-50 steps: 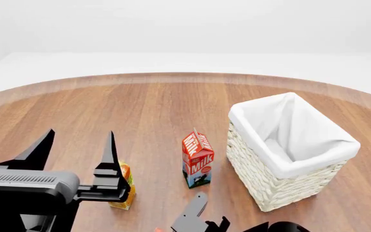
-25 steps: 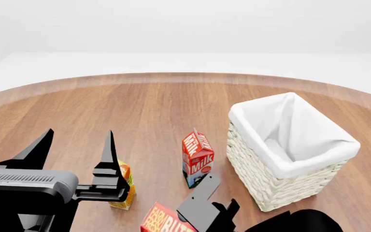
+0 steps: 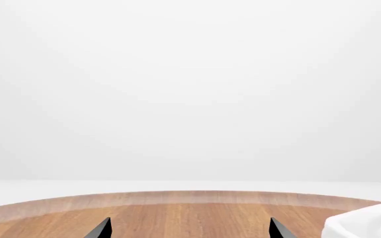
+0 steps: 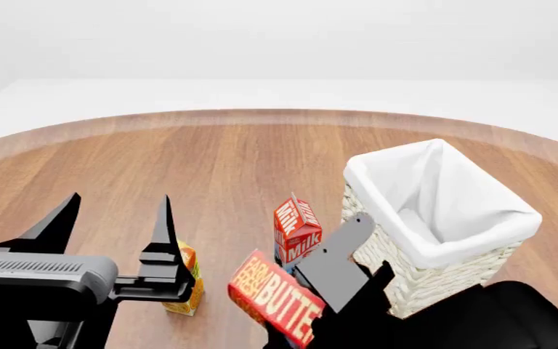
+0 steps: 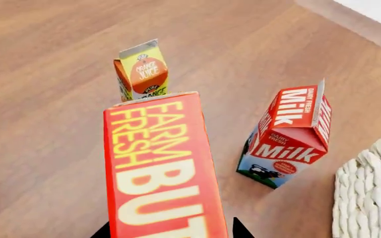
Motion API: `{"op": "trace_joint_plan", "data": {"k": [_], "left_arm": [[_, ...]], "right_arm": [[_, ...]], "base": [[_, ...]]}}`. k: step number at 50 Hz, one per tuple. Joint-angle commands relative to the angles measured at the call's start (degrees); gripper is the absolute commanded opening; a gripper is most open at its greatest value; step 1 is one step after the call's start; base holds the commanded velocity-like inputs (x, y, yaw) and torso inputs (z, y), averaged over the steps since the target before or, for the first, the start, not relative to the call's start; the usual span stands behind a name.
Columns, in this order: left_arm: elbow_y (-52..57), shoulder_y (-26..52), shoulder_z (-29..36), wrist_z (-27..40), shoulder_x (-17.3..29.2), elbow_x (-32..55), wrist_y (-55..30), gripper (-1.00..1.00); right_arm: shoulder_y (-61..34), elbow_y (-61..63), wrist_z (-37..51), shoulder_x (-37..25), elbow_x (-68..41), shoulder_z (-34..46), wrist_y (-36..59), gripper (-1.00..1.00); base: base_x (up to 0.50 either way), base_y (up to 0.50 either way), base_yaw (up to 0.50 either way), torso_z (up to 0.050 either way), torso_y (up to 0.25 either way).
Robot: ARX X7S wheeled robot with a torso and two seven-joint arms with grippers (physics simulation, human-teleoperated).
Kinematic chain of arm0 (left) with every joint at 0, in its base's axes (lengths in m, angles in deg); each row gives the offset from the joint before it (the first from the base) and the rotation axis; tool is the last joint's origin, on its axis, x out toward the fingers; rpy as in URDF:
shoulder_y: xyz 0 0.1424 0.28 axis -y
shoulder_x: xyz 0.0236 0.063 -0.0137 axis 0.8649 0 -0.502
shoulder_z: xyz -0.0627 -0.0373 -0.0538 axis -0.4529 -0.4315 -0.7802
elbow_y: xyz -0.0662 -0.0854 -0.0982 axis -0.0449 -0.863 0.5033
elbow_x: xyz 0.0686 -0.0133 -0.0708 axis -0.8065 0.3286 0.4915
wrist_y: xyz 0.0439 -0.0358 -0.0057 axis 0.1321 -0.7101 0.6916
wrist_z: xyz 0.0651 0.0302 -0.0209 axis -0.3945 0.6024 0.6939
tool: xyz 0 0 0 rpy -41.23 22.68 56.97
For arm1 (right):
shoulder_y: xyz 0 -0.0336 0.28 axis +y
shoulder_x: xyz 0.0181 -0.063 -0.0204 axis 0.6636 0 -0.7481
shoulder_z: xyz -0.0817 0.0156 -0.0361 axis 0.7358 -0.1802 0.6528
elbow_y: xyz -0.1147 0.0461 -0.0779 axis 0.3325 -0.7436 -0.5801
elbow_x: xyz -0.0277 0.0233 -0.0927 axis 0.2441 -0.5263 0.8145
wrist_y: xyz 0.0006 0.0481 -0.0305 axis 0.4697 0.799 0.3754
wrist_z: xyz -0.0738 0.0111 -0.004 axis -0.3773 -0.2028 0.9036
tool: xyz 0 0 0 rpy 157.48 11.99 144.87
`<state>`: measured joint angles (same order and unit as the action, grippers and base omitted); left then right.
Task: Pick up the cream cheese box and the butter, and put them in the basket.
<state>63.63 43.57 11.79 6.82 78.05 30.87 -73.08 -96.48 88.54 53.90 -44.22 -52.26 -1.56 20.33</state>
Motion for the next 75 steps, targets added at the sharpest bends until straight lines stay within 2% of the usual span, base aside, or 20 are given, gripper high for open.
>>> {"op": "trace_joint_plan", "data": {"k": [1,35,57,75], "left_arm": [[0.0,0.0,0.2,0.1,0.1,0.0,0.2,1.0],[-0.3,-0.2,0.8,-0.1,0.1,-0.7,0.9,1.0],[-0.5,0.2,0.9,0.1,0.3,-0.3,1.1,1.0],[-0.7,0.0,1.6,-0.2,-0.1,-1.3,1.3,1.0]], "right_arm": [[-6.7,-0.2,4.8,-1.8,-5.8,-2.8,-0.7,-1.0],[-19.0,-11.2,4.9,-7.6,-10.7,-6.2,-1.1,-1.0],[-26.4,-19.2,4.2,-9.3,-11.2,-6.0,0.6,-1.0],[-30.3,-26.4,1.9,-10.9,-6.8,-5.8,1.8,-1.0]], "base": [[0.0,0.0,0.0,0.0,0.0],[0.0,0.0,0.0,0.0,0.001],[0.0,0.0,0.0,0.0,0.001],[0.0,0.0,0.0,0.001,0.001]]}}
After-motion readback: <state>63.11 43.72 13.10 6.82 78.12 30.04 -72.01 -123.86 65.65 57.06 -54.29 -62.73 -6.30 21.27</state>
